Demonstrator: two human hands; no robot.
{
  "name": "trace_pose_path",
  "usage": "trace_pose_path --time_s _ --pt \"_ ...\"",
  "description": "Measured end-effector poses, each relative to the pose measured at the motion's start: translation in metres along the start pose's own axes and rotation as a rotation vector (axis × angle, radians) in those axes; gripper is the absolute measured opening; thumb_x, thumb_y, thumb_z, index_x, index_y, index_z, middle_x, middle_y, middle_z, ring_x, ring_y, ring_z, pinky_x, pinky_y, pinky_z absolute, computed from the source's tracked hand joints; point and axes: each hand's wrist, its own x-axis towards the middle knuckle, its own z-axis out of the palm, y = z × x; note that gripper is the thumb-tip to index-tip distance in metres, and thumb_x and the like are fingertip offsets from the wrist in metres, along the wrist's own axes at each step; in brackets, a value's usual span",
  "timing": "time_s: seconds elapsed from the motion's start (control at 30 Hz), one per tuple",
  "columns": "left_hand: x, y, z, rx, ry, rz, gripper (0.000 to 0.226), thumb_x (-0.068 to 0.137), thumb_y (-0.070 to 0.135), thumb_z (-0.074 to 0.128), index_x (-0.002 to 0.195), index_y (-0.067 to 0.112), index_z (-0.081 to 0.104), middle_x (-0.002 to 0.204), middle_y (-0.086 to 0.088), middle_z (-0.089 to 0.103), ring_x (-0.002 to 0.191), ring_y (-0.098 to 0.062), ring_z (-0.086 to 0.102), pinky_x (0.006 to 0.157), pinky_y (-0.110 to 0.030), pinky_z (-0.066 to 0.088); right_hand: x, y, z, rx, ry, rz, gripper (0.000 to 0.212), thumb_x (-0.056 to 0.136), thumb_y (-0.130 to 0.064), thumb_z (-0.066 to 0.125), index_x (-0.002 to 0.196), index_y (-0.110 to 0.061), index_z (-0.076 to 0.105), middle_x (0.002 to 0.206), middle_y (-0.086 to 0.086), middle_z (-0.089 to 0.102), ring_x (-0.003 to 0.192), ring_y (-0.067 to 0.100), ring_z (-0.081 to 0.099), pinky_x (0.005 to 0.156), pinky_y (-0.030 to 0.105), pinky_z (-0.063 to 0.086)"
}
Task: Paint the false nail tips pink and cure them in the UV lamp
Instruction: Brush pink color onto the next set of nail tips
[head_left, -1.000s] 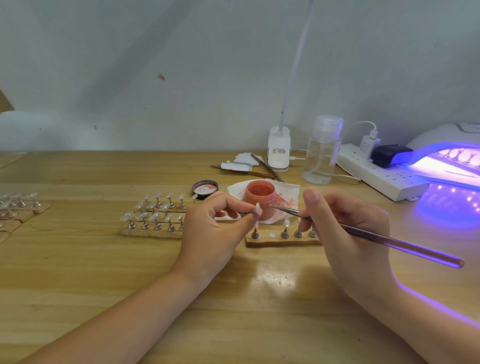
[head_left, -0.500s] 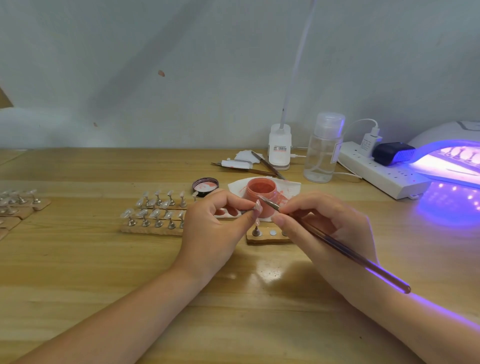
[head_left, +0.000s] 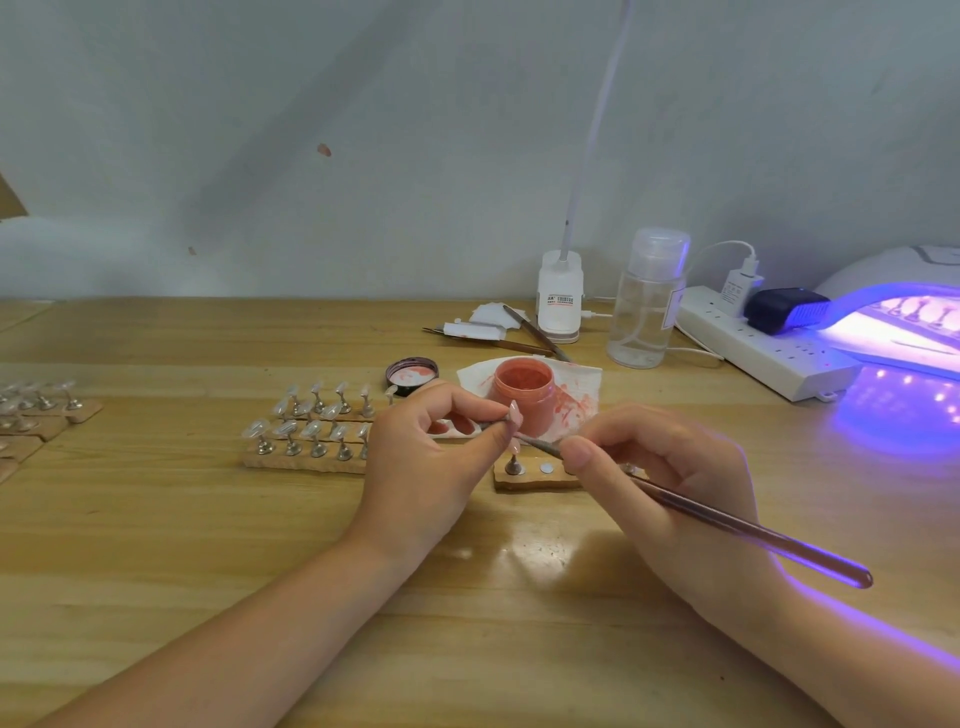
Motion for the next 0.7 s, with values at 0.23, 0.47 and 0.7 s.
trace_pose_path --time_s 0.23,0.47,0.7 --pt "0.0005 -0.0003 0.0011 -0.012 -0.015 -0.002 0.022 0.068 0.016 0.077 0.06 0.032 0.065 0.071 0.006 0.067 0.067 -0.003 0.054 0.064 -0.012 0.039 0.0031 0.0008 0.004 0.039 0.095 0.118 0.009 0.078 -0.025 0.068 0.07 -0.025 0.065 0.062 -0.011 0.062 0.051 0.001 0.056 0.052 0.007 0.039" --pt "0.0006 -0.0002 0.001 -0.011 -0.023 -0.001 0.024 0.068 0.013 0.078 0.06 0.031 0.065 0.07 0.006 0.066 0.064 0.001 0.052 0.064 -0.011 0.039 -0.0019 -0.0008 0.0013 -0.017 0.071 0.053 0.023 0.085 -0.028 0.052 0.065 -0.022 0.062 0.061 -0.006 0.059 0.05 0.006 0.052 0.05 0.016 0.041" --pt "0.0004 0.0006 0.0009 -0.013 -0.035 0.0 0.019 0.068 0.015 0.077 0.062 0.03 0.066 0.07 0.004 0.066 0.067 -0.004 0.055 0.066 -0.017 0.041 0.0052 0.0009 0.0066 -0.01 0.138 0.109 0.019 0.086 -0.033 0.05 0.07 -0.03 0.061 0.062 -0.003 0.06 0.053 0.011 0.055 0.051 0.027 0.047"
